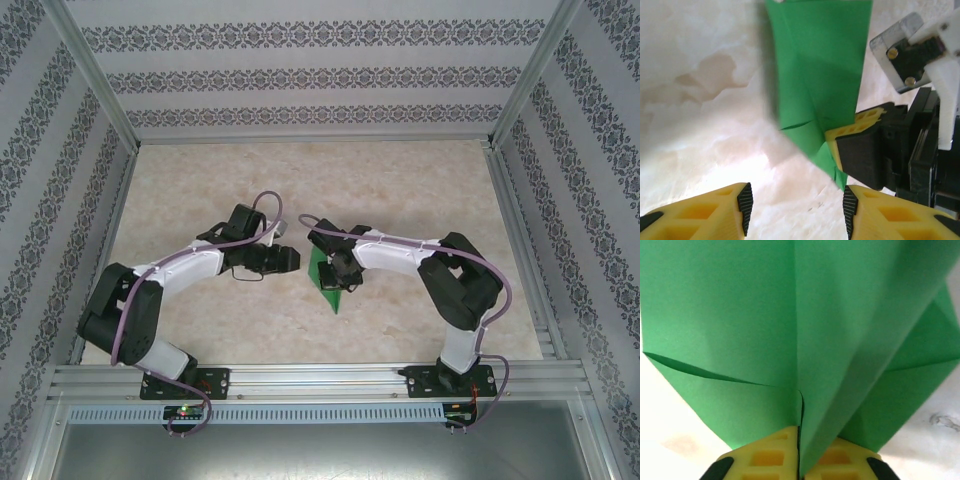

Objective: Fold a paper plane with a square sheet of paper (pick it up from the middle)
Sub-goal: Turn over a paper plane at the center of the table.

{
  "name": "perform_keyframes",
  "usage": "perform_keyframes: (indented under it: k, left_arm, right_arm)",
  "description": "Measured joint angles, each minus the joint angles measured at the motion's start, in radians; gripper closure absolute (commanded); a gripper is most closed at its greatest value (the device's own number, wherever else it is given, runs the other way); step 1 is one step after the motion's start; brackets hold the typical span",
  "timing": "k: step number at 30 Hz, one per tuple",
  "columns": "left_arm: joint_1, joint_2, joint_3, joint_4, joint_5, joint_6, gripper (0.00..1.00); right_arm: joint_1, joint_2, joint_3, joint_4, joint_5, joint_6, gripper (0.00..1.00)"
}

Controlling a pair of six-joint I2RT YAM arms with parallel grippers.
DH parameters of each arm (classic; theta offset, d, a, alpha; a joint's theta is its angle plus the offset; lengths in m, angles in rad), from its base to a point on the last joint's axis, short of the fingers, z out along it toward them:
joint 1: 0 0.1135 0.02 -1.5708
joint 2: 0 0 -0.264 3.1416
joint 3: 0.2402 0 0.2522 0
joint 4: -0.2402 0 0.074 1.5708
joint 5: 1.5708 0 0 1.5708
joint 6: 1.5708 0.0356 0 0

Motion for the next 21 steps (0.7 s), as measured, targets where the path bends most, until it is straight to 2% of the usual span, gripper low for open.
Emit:
perform_keyframes:
  k: [3, 10, 21]
  left_arm:
    - [0.000, -0.029, -0.008, -0.027, -0.011, 0.004, 0.43]
    - [0.000, -0.050, -0.008, -0.060, -0.024, 0.023, 0.41]
    - [0.000, -0.052, 0.036, -0.127, -0.055, 0.063, 0.38]
  right_arm:
    - [0.014, 0.014, 0.015, 0.006, -0.004, 0.005, 0.81]
    - [0.024, 0.016, 0.034, -0.009, 0.005, 0.007, 0.78]
    - [0.023, -0.038, 0.037, -0.037, 0.005, 0.007, 0.62]
